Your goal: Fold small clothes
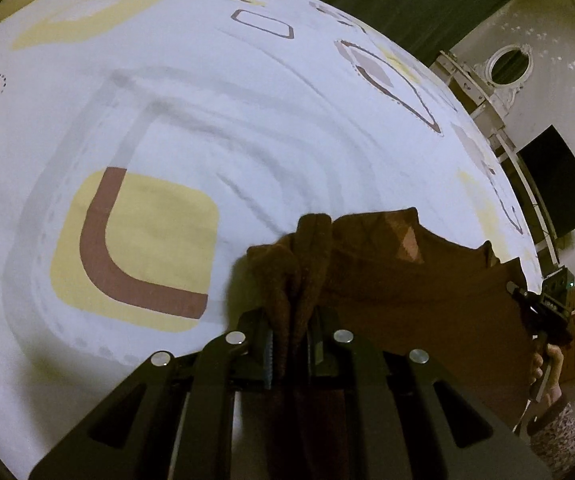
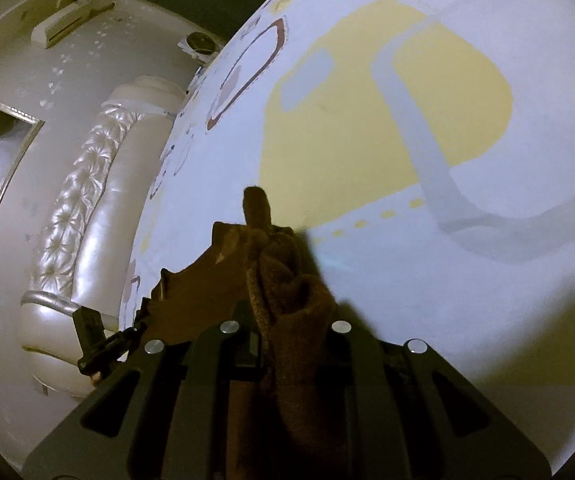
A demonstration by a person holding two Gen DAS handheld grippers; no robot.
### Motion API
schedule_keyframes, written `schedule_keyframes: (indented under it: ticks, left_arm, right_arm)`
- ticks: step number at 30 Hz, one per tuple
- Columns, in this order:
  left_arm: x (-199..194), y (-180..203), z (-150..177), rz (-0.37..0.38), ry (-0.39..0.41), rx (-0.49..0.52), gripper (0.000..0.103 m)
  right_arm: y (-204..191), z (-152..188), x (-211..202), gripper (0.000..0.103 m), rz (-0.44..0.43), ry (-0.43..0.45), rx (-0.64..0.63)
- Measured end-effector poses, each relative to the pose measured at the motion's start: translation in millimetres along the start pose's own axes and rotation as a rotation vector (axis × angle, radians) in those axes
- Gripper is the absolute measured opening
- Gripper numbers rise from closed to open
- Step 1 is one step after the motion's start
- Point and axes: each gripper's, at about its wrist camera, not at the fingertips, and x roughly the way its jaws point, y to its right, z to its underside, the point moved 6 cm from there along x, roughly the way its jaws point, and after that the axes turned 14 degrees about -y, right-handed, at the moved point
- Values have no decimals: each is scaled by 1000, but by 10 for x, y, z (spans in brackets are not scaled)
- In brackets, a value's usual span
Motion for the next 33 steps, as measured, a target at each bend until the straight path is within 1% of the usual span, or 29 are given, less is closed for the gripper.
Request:
schedule_keyframes:
  ticks: [25, 28, 29, 30, 33]
  left_arm:
    - [0, -2, 8, -2, 4, 7, 12]
    - [-20, 29, 26, -19, 13, 47, 18]
    - [-36, 28, 34, -20, 19, 53, 22]
    - [-71, 18, 43, -16, 28, 60, 30]
    - [-172, -26, 52, -3, 47, 60, 47]
  right_arm:
    - [12, 16, 17, 12, -18, 9, 19]
    - [22, 21, -10, 14, -34, 1, 26]
    - [26, 22, -29, 15, -35, 0, 25]
    - [27, 21, -53, 17, -33, -1, 23]
    - [58, -6, -198, 27, 0, 15, 17]
